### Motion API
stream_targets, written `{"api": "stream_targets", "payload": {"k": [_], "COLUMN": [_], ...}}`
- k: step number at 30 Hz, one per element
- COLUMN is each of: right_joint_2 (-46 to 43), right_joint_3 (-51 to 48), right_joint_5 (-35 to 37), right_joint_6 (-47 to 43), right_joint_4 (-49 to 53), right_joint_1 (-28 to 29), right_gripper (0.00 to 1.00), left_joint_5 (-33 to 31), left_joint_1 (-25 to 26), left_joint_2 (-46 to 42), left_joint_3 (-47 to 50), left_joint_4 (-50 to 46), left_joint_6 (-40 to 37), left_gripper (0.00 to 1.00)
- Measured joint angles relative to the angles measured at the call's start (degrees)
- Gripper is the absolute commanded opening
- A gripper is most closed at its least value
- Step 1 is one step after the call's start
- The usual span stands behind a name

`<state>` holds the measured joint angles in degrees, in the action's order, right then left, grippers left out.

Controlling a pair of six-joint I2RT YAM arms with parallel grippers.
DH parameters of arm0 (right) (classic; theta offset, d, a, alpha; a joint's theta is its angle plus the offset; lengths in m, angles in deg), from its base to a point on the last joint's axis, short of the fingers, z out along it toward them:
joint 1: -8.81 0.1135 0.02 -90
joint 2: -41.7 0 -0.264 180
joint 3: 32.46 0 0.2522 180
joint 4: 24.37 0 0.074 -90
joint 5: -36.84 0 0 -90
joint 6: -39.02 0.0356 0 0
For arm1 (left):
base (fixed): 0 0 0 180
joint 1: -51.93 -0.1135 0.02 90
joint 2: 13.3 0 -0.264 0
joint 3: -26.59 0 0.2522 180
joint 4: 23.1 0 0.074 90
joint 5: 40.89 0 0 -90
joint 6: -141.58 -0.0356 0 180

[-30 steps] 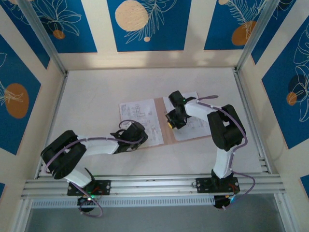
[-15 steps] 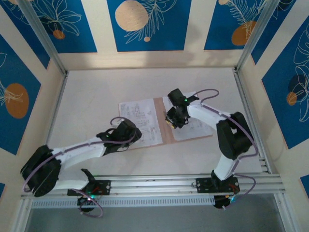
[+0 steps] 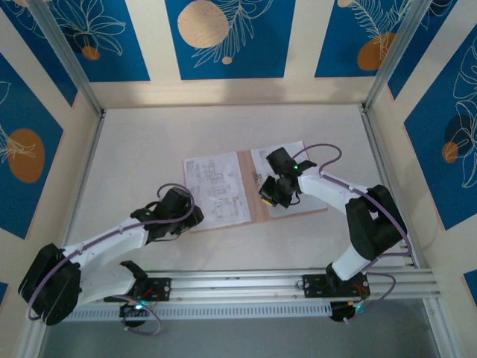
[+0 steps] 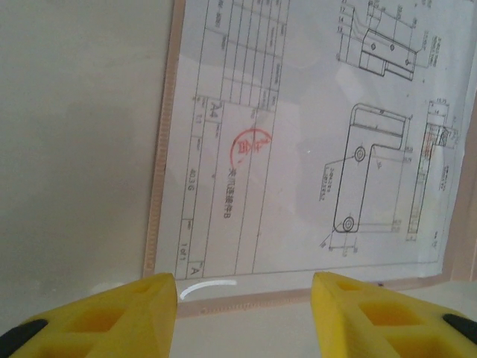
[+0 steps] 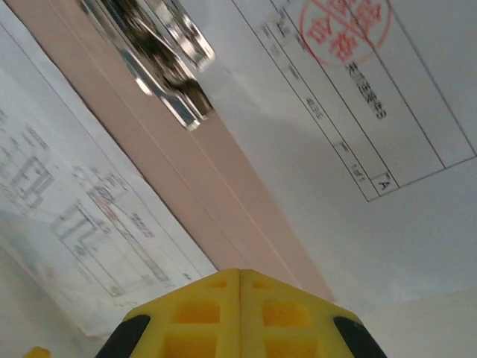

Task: Put the files into the folder

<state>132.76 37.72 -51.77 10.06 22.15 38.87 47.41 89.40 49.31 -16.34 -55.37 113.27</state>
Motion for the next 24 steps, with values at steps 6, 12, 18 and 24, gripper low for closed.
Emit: {"api": "stream_targets", "payload": {"k": [6, 12, 18, 24], "right_joint_2": [1.7, 7.5, 8.2, 7.7], "right_joint_3": [-1.7, -1.1, -0.3, -0.6], "right_joint_5": [-1.9, -1.8, 0.2, 3.2], "right_joint_6": [-3.3, -4.0, -2.4, 0.4], "right_joint_4": [-2.1, -2.8, -2.8, -3.0], "right_joint_1": [0.1, 1.0, 2.2, 3.9], "right_gripper": [0.0, 0.0, 0.0, 0.0], "left_joint_5": [2.3, 4.2, 4.6, 3.5], "left_joint_1": [-0.1, -0.2, -0.6, -2.0], "left_joint_2": [-1.8, 1.6, 6.6, 9.8], "left_joint_3": [2.8, 3.4, 3.5, 1.3], "left_joint_4": [-0.2, 2.2, 7.4, 9.5], "left_joint_6": [-0.4, -0.3, -0.1, -0.4], "left_gripper": [0.52, 0.49, 0.48, 0.48]}}
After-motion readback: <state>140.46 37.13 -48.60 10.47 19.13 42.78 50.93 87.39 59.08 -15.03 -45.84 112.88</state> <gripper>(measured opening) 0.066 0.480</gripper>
